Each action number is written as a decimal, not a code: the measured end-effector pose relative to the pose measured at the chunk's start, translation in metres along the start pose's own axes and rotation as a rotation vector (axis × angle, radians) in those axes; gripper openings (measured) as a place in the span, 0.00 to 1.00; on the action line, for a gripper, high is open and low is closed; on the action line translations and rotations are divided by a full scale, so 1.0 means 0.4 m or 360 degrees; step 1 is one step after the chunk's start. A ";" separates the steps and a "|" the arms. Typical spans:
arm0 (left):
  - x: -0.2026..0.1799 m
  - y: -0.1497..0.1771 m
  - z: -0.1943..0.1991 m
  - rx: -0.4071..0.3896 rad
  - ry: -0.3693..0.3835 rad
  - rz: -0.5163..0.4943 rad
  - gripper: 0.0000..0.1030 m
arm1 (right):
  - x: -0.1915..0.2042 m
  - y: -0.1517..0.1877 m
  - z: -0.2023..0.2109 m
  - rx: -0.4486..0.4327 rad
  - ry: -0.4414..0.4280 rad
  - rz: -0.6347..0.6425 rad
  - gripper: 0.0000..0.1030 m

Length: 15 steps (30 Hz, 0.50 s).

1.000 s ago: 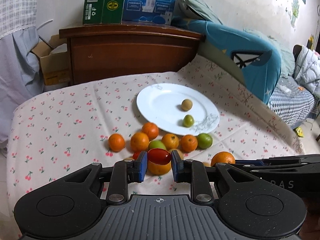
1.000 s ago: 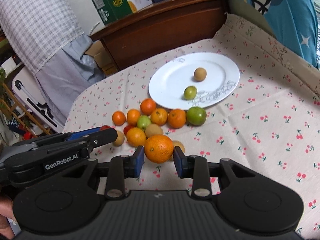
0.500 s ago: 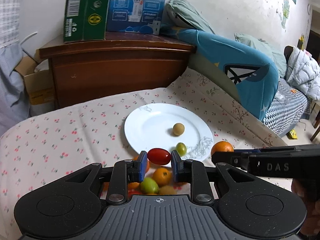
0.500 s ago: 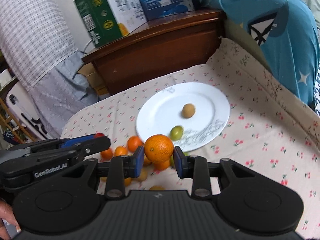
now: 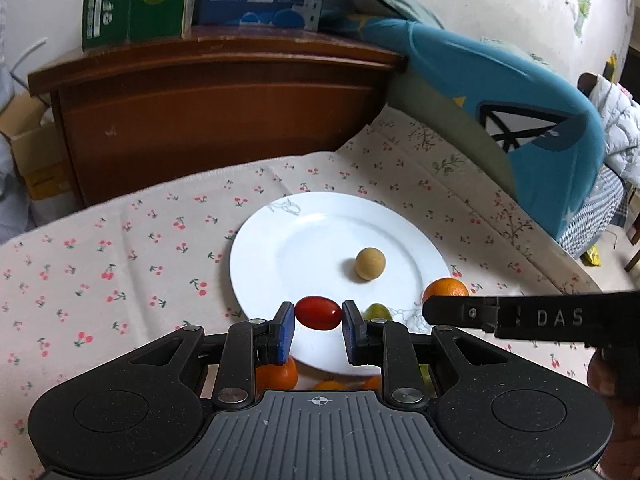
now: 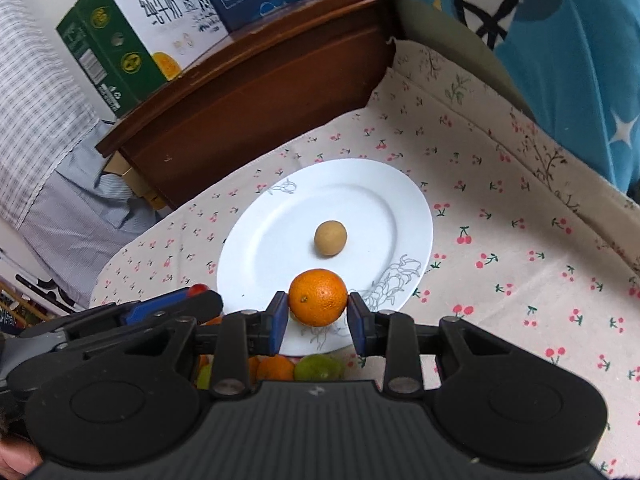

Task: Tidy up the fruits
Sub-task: 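Carry the tomato and mandarin onto the plate and open both tools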

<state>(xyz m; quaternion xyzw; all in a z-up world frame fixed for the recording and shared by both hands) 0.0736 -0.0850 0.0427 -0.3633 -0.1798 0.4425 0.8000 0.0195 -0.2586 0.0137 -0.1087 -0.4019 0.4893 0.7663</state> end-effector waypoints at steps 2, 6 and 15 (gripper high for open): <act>0.003 -0.006 -0.018 0.0011 0.0002 -0.0005 0.22 | 0.001 -0.004 -0.015 0.0008 0.0010 -0.0001 0.31; 0.011 -0.015 -0.053 0.0048 0.0006 0.0016 0.22 | -0.001 -0.008 -0.041 0.0025 0.0036 -0.0007 0.31; 0.019 -0.029 -0.103 0.0074 0.0029 0.0052 0.25 | -0.013 -0.027 -0.074 0.0005 0.0077 -0.0051 0.33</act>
Point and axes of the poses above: each gripper's, at about its wrist camera, not at the fingertips, and z roughly against the way its jaws point, x to its left, y to its underside, the point moved 1 cm from there along -z, roughly the way its jaws point, and after that the axes turned 10 degrees about -z, right-handed, at the moved point
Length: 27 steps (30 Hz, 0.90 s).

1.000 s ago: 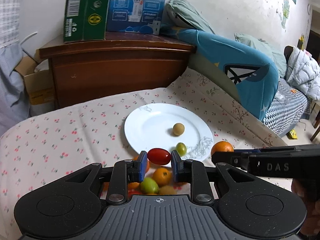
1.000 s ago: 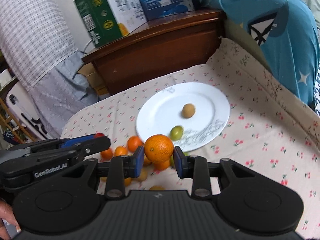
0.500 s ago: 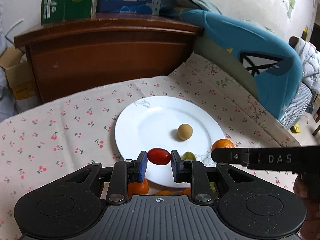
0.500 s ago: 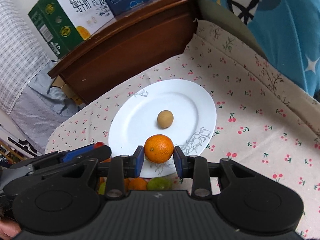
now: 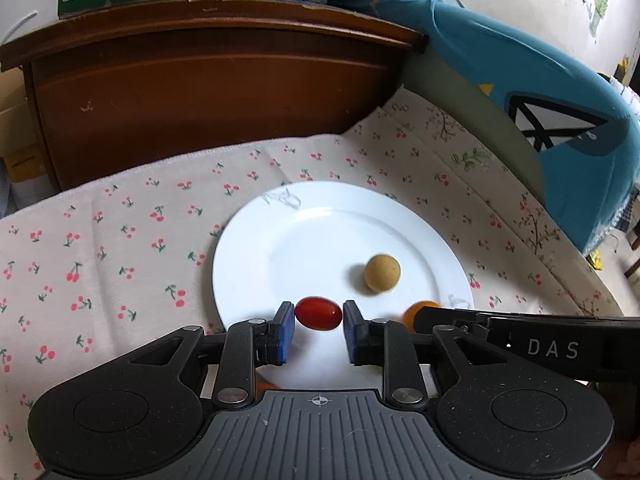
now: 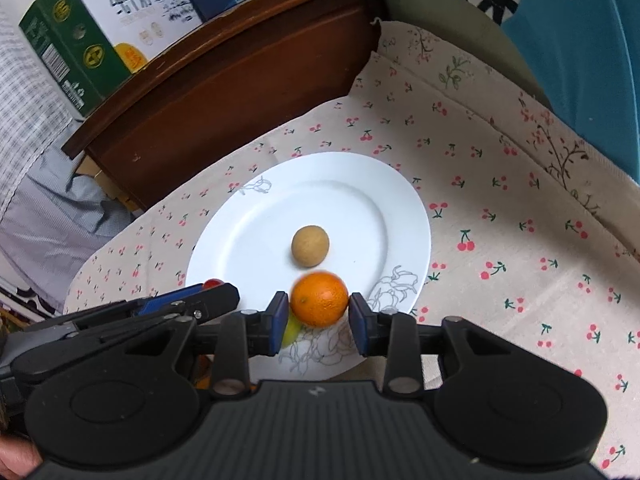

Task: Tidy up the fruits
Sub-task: 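Carry the tomato and mandarin onto the plate and open both tools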

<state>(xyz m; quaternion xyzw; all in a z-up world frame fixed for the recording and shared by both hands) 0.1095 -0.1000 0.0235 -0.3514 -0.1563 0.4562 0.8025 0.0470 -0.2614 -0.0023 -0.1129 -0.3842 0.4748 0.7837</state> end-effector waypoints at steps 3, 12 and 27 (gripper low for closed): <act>-0.001 -0.012 0.009 -0.0028 0.0008 -0.0003 0.25 | 0.008 -0.008 0.007 -0.0036 -0.0010 0.0019 0.33; 0.020 -0.040 0.094 -0.0118 -0.0105 0.0050 0.64 | 0.033 -0.007 0.038 -0.0102 -0.0021 0.0119 0.34; 0.065 0.040 0.216 -0.0060 -0.0200 0.0152 0.69 | 0.024 0.058 0.122 -0.0080 -0.0049 0.0099 0.34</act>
Point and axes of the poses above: each gripper's, at about its wrist camera, not at the fingertips, and z roughly against the way its jaws point, x to its left, y to its underside, the point moved 1 cm from there along -z, roughly the way its jaws point, and after that the axes turned 10 degrees about -z, right-handed, at the moved point
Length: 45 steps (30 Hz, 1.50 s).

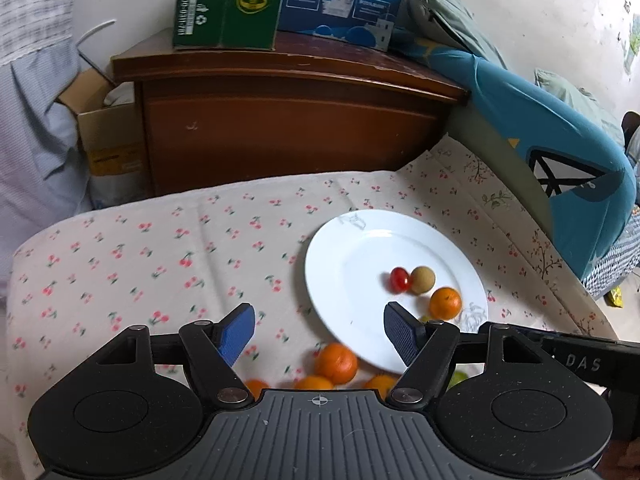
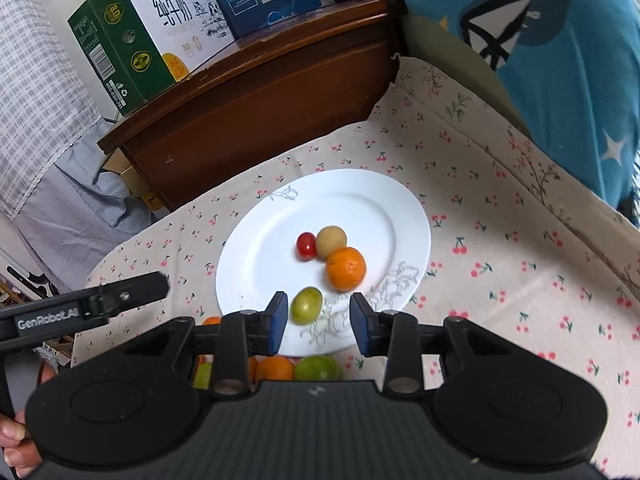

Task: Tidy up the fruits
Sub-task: 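Carry the tomato and mandarin onto the plate and open both tools, then withdraw both tools from the plate toward the remaining fruits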

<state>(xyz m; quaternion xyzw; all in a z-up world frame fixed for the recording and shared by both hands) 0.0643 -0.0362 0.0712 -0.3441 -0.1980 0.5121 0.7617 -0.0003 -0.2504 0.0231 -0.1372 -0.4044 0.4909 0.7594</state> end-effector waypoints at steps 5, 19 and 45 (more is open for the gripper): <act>0.010 0.029 0.032 0.0006 -0.0029 0.0019 0.69 | 0.003 0.029 0.033 -0.0003 -0.0012 0.0007 0.34; 0.015 0.109 0.078 0.0065 -0.0084 -0.0028 0.69 | -0.001 0.115 0.082 0.0070 -0.0051 0.0045 0.35; -0.008 0.217 0.038 0.0182 -0.0031 -0.0468 0.66 | 0.034 0.209 0.035 0.0269 -0.0063 0.0199 0.35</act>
Point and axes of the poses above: each gripper's, at about its wrist camera, not at the fingertips, and z roughly against the way its jaws point, x to its left, y to its underside, the point moved 1 cm from there along -z, roughly the way its jaws point, and after that the axes turned 10 degrees about -z, right-handed, at the moved point
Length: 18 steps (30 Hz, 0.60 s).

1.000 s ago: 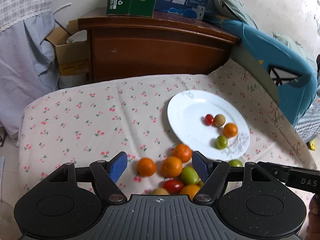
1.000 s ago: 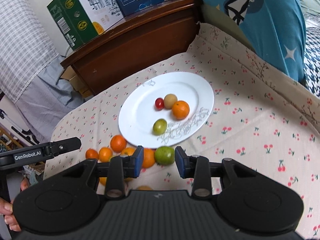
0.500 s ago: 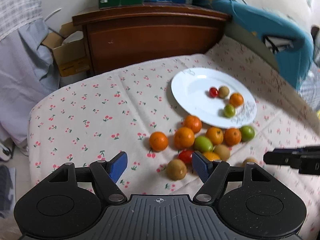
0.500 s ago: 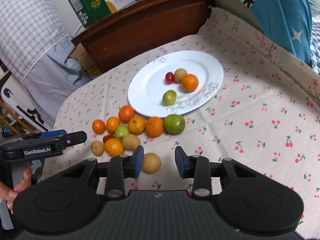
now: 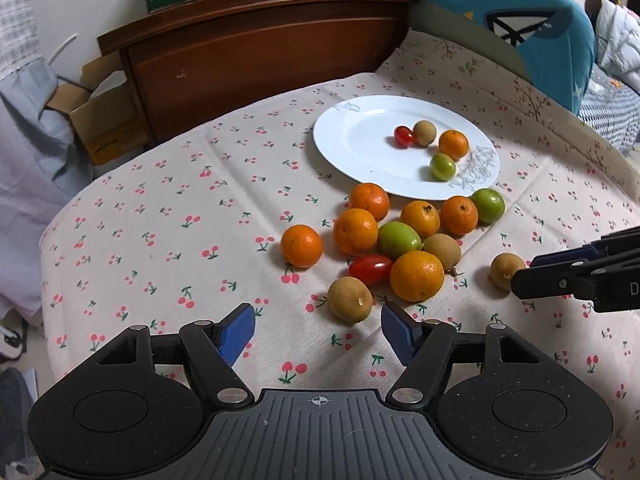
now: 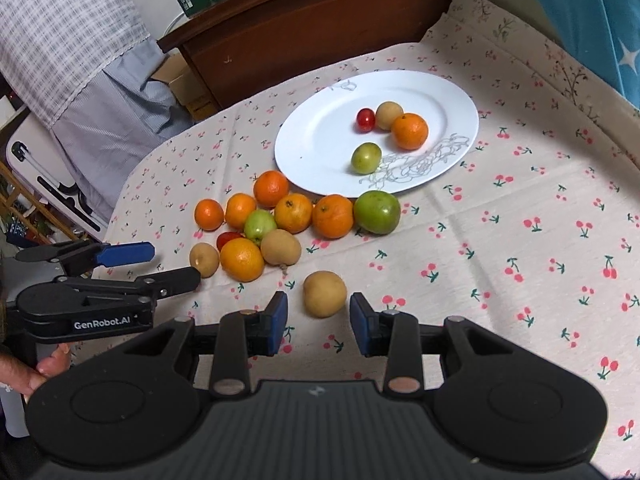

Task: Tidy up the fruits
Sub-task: 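Withdraw both tools from the plate toward the remaining fruits, then grasp a brown kiwi with the left tool while the right tool grasps a tan round fruit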

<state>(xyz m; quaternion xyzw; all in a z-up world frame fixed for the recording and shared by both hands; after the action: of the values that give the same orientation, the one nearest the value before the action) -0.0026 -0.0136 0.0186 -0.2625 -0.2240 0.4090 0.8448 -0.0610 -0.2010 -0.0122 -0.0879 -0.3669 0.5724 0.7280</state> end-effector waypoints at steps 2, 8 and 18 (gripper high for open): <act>-0.006 0.000 -0.005 -0.0003 0.0005 -0.0029 0.66 | 0.002 0.000 -0.005 0.0004 0.0006 0.0000 0.35; -0.015 -0.005 -0.018 -0.0027 0.0041 -0.0054 0.58 | 0.012 0.001 -0.018 0.0010 0.0025 0.0023 0.35; -0.018 -0.007 -0.046 -0.0003 0.0091 -0.0057 0.40 | 0.018 0.001 -0.035 0.0011 0.0053 0.0059 0.32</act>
<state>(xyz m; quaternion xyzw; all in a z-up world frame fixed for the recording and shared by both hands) 0.0060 -0.0256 0.0053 -0.2707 -0.2049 0.3858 0.8578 -0.0520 -0.1902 -0.0191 -0.1017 -0.3512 0.5855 0.7236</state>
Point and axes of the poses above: each gripper's, at about its wrist camera, not at the fingertips, and z roughly against the way its jaws point, x to its left, y to its underside, the point moved 1 cm from there along -z, roughly the way its jaws point, and after that the axes turned 10 degrees about -z, right-handed, at the moved point
